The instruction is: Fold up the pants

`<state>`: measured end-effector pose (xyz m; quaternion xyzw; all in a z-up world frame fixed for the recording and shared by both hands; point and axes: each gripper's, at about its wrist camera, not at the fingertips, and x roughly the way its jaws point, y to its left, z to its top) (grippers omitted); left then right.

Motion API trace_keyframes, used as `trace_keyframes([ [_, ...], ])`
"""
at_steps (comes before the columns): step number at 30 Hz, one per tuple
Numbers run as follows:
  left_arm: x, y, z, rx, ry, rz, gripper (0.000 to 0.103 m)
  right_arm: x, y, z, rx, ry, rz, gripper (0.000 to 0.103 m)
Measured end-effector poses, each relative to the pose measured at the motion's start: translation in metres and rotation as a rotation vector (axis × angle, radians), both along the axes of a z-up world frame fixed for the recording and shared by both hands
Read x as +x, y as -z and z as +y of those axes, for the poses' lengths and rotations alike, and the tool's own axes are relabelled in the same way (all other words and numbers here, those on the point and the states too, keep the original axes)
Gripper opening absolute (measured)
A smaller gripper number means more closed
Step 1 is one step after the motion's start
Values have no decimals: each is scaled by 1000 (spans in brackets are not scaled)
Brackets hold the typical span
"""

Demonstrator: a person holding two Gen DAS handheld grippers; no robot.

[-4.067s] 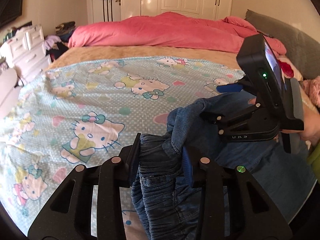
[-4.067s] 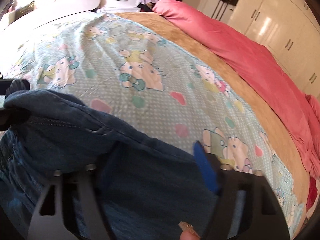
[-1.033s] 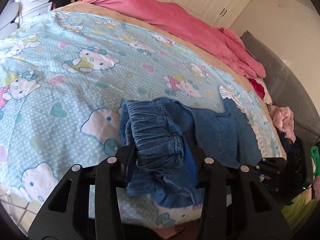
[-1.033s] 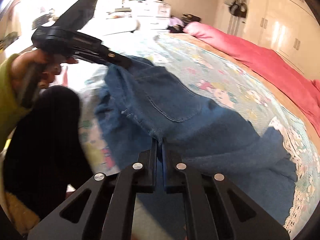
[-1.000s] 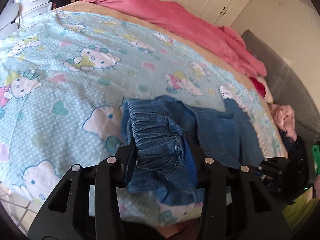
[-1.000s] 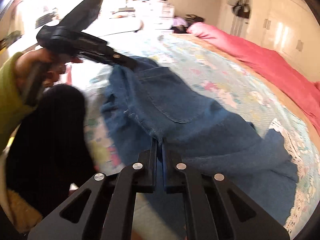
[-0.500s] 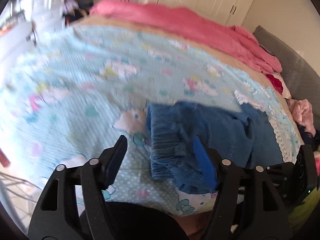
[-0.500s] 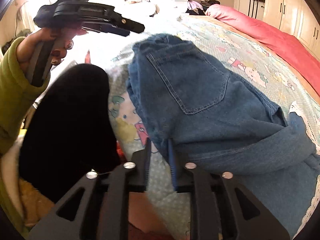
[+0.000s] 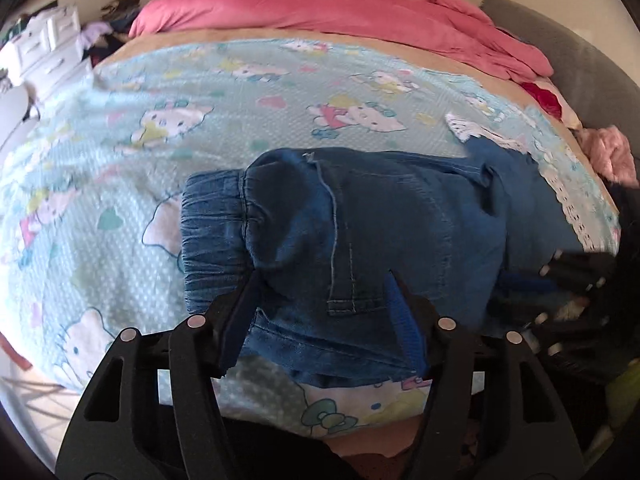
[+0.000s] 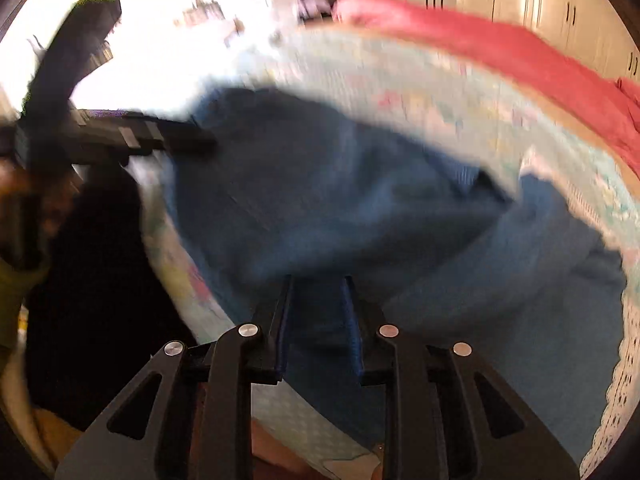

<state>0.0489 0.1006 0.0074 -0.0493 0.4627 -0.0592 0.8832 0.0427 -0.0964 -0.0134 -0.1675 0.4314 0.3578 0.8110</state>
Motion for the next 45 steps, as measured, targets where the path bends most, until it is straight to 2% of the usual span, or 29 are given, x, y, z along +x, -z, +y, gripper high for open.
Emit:
trace_keyframes([
  [3,2,3,1,-12,-6,0,56,-1,4,3,6,-6,0,24],
  [5,0,0,-2,-9,-4,-14,58,-1,1,-1,42,-5,15,31],
  [8,-10,-15,-2,-34,-14,-74,67,0,-16,-13,99,18,-14,36],
  [9,-15,-23,-3,-36,-19,-99,70,1,-23,-20,121,32,-31,37],
  [11,-21,-34,-6,-47,-12,-133,70,4,-37,-33,161,78,-62,47],
  [16,-28,-51,-33,-50,64,-175,76,17,-51,-74,217,215,-105,51],
  [18,-28,-52,-48,-71,104,-173,76,30,-52,-86,235,268,-104,58],
  [24,-20,-37,-88,-105,202,-122,76,41,-57,-109,265,355,-109,59],
  [27,-17,-26,-109,-148,252,-92,76,46,-57,-119,272,385,-102,59],
  [33,-2,4,-143,-210,347,-7,76,67,-66,-125,231,418,-128,59],
  [36,18,22,-148,-232,320,38,76,83,-72,-118,206,414,-142,59],
  [38,27,31,-146,-281,303,55,76,99,-71,-104,135,395,-164,59],
  [45,29,36,-151,-327,307,-2,75,169,-42,-46,-79,343,-123,58],
])
